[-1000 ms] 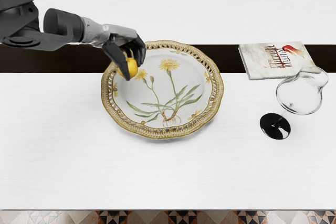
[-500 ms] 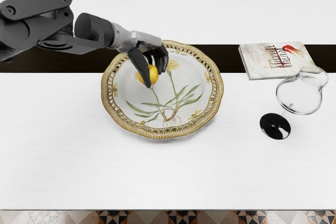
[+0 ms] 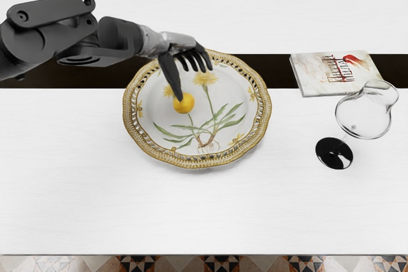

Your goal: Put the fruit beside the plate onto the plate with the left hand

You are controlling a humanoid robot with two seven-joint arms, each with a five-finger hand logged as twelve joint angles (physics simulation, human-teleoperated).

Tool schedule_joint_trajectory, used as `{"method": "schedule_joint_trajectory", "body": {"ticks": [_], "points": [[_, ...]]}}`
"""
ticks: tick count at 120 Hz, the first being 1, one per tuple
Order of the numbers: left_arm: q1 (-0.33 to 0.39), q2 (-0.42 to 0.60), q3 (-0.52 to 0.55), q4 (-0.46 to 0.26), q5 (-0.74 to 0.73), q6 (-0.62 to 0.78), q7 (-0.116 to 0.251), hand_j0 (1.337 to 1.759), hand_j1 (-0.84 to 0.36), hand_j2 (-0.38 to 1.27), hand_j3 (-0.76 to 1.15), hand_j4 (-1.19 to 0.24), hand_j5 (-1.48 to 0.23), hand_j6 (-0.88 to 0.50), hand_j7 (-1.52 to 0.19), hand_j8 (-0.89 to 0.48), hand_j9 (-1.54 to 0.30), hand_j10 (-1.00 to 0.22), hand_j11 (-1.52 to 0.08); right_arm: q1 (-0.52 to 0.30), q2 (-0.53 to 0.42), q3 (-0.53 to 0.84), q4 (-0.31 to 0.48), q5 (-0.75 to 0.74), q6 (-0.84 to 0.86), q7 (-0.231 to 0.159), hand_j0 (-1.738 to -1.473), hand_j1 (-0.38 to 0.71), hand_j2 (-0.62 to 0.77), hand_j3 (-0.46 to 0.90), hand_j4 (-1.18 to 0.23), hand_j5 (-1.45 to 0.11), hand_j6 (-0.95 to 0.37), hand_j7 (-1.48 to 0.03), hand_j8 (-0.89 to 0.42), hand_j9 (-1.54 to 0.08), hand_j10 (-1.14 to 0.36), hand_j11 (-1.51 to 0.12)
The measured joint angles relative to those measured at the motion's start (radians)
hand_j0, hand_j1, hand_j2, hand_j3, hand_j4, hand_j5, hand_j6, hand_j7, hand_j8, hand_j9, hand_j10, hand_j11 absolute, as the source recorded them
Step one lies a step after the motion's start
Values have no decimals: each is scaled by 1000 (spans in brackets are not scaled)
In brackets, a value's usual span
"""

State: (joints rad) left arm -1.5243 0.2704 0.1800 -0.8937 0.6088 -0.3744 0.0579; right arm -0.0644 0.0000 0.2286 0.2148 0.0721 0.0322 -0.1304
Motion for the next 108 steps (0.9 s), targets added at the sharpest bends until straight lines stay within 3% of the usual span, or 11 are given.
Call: {"method": "schedule_joint_trajectory", "body": {"ticks": [26, 44, 63, 89, 108], "points": [[-1, 20, -1, -23, -33, 13, 4, 1658, 97, 82, 0, -236, -308, -223, -307, -201, -308, -204, -309, 0, 0, 0, 0, 0, 0, 0, -1658, -317, -5, 0, -27, -35, -27, -35, -27, -35, -27, -35], [-8, 155, -1, -125, -137, 12, 17, 1658, 105, 61, 0, -217, -282, -211, -282, -200, -282, -202, -282, 1, 0, 0, 2, 0, 0, 0, -1658, -317, -5, 0, -27, -35, -27, -35, -27, -35, -27, -35], [-4, 307, -2, -247, -350, 10, 38, 1658, 116, 49, 0, -202, -261, -199, -261, -194, -261, -194, -261, 3, 0, 0, 4, 0, 0, 0, -1658, -317, -5, 0, -27, -35, -27, -35, -27, -35, -27, -35], [57, 521, -2, -342, -636, -101, 43, 1658, 125, 41, 0, -190, -246, -190, -246, -188, -246, -188, -246, 4, 0, 0, 11, 0, 0, 1, -1658, -317, -5, 0, -26, -34, -26, -35, -26, -35, -26, -35], [122, 640, -3, -411, -746, -185, 41, 1658, 127, 39, 0, -187, -243, -186, -243, -185, -243, -185, -243, 5, 0, 0, 22, 0, 0, 2, -1658, -317, -5, 0, -27, -35, -27, -35, -27, -35, -27, -35]]}}
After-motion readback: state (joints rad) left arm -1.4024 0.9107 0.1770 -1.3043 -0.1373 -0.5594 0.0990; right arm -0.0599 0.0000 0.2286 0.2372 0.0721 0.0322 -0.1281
